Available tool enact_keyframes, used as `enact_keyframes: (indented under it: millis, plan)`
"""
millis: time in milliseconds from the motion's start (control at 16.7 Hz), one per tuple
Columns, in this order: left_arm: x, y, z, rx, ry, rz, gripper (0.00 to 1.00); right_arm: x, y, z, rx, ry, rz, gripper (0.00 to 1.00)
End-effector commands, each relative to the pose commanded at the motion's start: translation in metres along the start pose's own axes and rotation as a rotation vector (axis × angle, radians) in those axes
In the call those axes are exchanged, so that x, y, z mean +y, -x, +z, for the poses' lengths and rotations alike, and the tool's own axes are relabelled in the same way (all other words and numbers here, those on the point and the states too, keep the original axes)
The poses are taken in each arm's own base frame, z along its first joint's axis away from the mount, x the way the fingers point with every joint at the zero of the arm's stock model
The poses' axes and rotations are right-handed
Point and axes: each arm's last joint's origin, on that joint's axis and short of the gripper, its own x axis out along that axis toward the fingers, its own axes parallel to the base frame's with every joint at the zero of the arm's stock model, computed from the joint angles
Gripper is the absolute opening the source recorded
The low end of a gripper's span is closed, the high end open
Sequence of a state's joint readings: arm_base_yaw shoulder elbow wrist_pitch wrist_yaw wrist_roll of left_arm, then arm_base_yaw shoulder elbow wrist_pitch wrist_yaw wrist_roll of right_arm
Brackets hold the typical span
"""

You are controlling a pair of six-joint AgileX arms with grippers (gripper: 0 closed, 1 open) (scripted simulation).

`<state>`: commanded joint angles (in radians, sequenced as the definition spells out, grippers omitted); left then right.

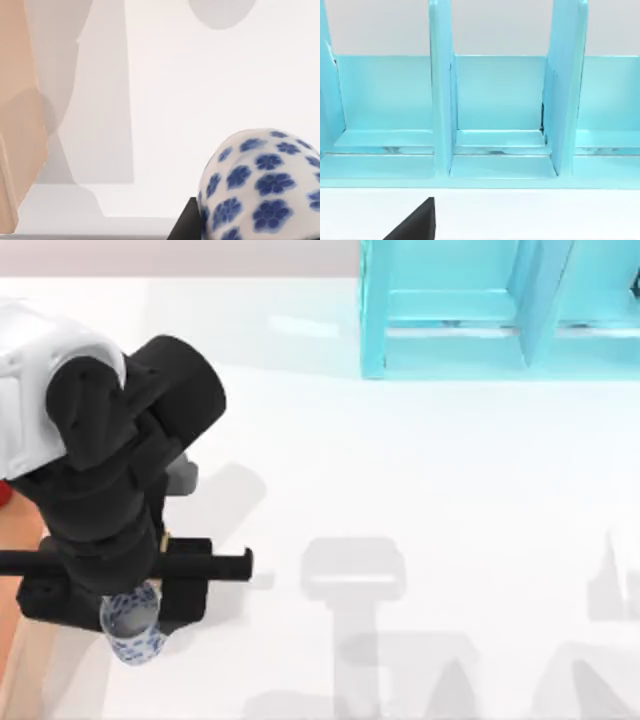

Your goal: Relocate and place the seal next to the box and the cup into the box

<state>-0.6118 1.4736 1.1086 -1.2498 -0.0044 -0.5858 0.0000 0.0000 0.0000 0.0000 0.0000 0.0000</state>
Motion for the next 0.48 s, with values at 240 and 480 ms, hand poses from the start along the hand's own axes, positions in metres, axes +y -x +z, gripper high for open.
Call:
enact_keyframes:
  millis: [240, 480]
  plan:
    - [0.043, -0.003, 0.024, 0.041, 0.009, 0.005, 0.0, 0.0, 0.0, 0.0, 0.0, 0.0, 0.0, 1.0]
    - [0.103, 0.003, 0.04, 0.02, 0.01, -0.038, 0.0, 0.0, 0.0, 0.0, 0.0, 0.0, 0.0, 1.0]
